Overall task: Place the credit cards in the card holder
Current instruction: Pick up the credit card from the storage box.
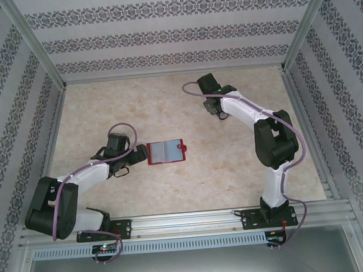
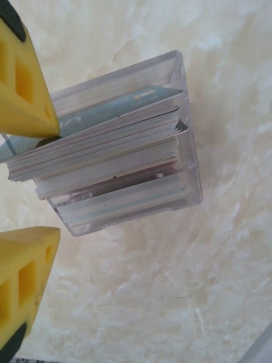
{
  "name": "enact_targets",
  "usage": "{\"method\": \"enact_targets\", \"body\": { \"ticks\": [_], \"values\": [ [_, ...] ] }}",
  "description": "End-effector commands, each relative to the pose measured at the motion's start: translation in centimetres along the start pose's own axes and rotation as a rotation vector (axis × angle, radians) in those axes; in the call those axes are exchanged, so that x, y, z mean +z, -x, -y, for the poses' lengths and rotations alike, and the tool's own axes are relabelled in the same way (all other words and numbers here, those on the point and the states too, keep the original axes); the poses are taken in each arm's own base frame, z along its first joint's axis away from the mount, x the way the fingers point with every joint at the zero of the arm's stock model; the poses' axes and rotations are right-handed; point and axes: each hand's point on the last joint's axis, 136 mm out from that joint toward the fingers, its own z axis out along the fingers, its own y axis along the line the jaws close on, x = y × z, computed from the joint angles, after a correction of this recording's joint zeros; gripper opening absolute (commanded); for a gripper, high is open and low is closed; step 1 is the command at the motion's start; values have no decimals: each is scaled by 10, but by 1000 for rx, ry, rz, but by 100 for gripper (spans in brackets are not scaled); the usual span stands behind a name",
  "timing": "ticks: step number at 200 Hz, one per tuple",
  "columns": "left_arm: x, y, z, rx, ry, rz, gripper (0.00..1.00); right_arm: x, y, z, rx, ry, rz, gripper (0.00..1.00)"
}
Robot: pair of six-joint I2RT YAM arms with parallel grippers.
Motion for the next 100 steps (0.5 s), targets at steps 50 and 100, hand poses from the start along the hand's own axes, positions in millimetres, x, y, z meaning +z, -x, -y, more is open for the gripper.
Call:
{"method": "enact_targets", "body": {
  "ticks": [50,100],
  "values": [
    [9,-3,5,49,31,-50,100,-14,5,-4,25,70,8,0],
    [16,-7,4,50,45,-90,100,-58,13,-18,129,254,96,0]
  ]
}}
